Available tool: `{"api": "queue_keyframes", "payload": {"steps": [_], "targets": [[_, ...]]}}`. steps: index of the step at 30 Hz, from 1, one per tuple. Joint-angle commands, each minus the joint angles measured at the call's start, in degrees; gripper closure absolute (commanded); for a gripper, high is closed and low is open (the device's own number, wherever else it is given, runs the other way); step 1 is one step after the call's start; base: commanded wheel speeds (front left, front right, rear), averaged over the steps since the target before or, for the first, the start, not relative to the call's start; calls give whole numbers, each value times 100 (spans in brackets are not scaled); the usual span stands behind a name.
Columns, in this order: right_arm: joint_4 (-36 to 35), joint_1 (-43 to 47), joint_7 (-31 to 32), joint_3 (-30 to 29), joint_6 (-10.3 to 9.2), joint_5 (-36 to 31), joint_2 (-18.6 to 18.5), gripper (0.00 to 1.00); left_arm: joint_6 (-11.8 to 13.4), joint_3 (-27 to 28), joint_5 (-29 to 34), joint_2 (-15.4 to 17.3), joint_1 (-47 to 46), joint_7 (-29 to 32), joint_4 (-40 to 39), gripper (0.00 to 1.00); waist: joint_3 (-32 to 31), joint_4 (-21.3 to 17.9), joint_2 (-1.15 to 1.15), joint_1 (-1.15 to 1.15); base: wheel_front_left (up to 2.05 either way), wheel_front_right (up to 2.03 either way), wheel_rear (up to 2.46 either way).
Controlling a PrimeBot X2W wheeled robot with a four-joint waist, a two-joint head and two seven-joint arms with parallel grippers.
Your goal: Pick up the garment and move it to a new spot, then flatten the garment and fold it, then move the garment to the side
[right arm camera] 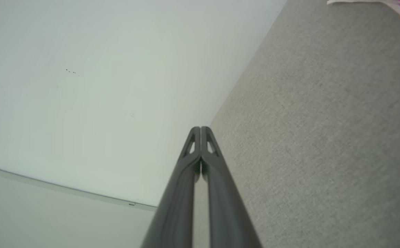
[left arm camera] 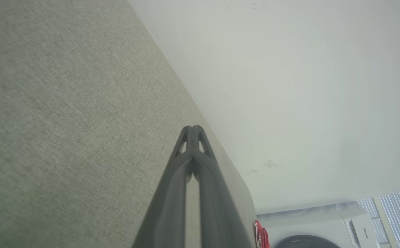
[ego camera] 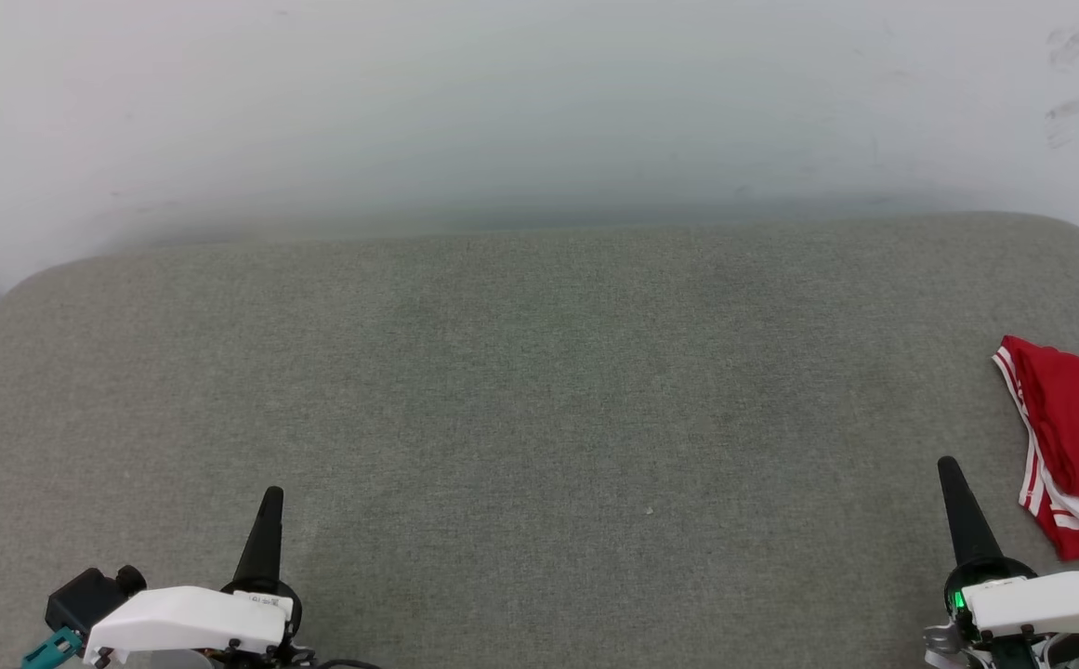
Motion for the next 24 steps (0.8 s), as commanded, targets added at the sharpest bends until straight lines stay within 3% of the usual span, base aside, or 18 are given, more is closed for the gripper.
{"api": "queue_keyframes", "payload": {"steps": [1, 24], "targets": [[-16, -159, 44, -14, -1, 167, -12, 100, -41, 33, -169, 9, -139, 43, -15, 100, 1, -1, 0, 0, 0, 0, 0], [125, -354, 354, -61, -1, 1291, 16, 100, -152, 112, -1407, 5, -357, 343, 147, 100, 16, -11, 0, 0, 0, 0, 0]]}}
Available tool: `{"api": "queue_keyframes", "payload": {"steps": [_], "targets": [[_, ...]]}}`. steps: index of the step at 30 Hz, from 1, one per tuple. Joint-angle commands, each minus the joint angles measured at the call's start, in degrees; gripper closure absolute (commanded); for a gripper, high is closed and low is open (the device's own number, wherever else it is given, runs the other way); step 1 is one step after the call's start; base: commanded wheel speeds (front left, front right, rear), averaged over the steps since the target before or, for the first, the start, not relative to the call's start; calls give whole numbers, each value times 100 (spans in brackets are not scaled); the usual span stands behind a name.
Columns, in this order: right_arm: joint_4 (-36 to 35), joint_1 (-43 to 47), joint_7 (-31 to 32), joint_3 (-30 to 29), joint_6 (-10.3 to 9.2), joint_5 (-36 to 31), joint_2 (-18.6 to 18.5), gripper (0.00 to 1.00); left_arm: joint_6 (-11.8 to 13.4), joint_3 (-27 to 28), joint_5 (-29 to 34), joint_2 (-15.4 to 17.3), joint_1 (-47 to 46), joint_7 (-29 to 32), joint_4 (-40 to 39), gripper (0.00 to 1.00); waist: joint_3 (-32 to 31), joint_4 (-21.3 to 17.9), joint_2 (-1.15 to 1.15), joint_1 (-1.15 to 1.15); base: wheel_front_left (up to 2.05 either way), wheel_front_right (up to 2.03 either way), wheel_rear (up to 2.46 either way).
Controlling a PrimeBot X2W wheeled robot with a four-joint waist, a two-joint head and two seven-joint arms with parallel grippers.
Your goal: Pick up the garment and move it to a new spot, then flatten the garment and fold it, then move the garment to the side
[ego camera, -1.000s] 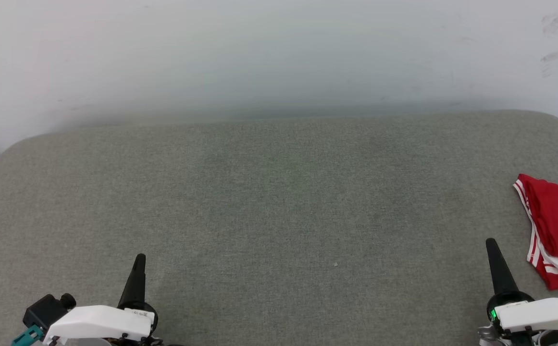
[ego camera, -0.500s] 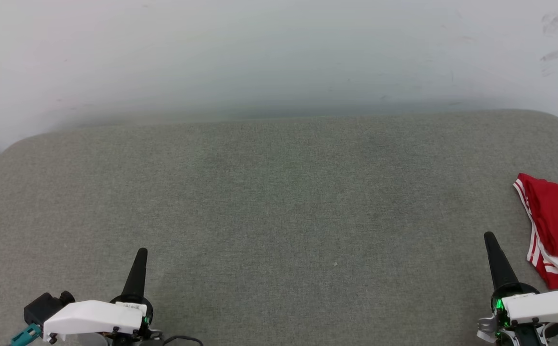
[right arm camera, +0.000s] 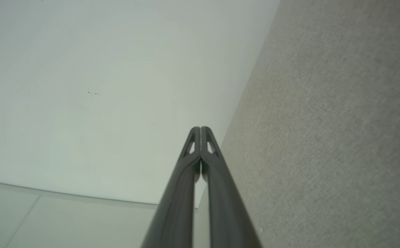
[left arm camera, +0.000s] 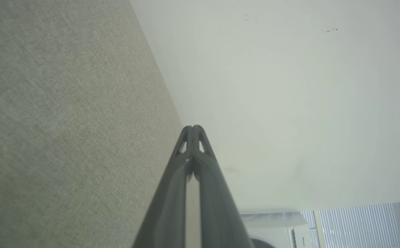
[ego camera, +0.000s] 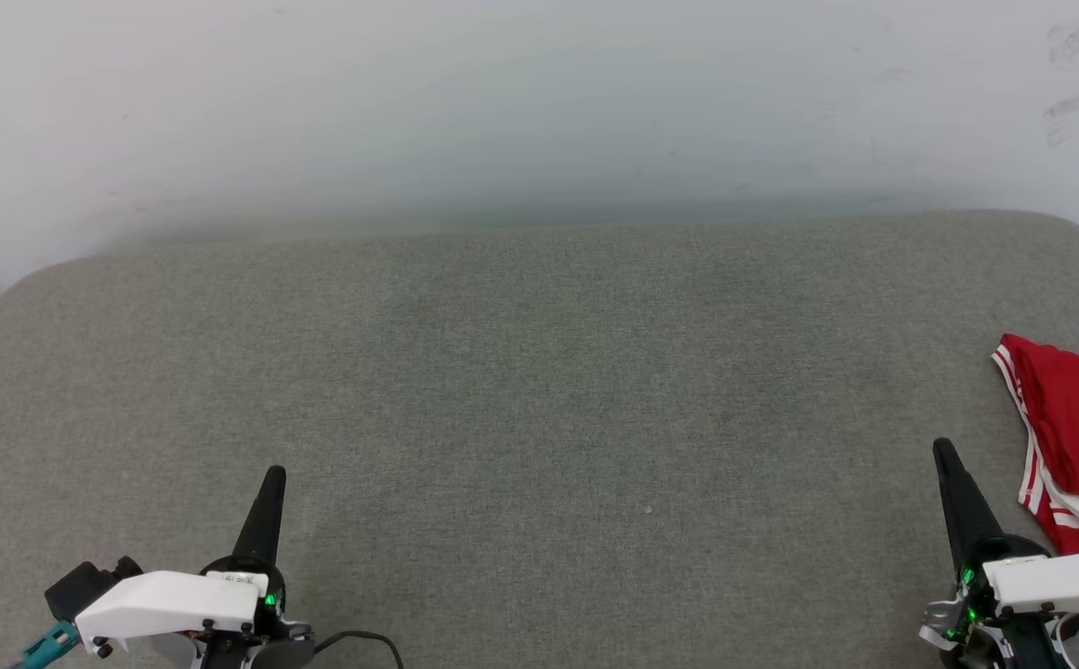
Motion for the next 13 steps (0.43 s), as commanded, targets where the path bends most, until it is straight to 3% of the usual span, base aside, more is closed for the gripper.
{"api": "queue_keyframes", "payload": {"steps": [1, 13], "targets": [[-11, -129, 41, -12, -1, 102, 11, 100, -36, 18, -111, 5, -122, 31, -9, 100, 0, 0, 0, 0, 0, 0, 0], [58, -221, 188, -39, -1, 636, 27, 100, -89, 60, -688, 2, -223, 174, 69, 100, 8, -6, 0, 0, 0, 0, 0]]}}
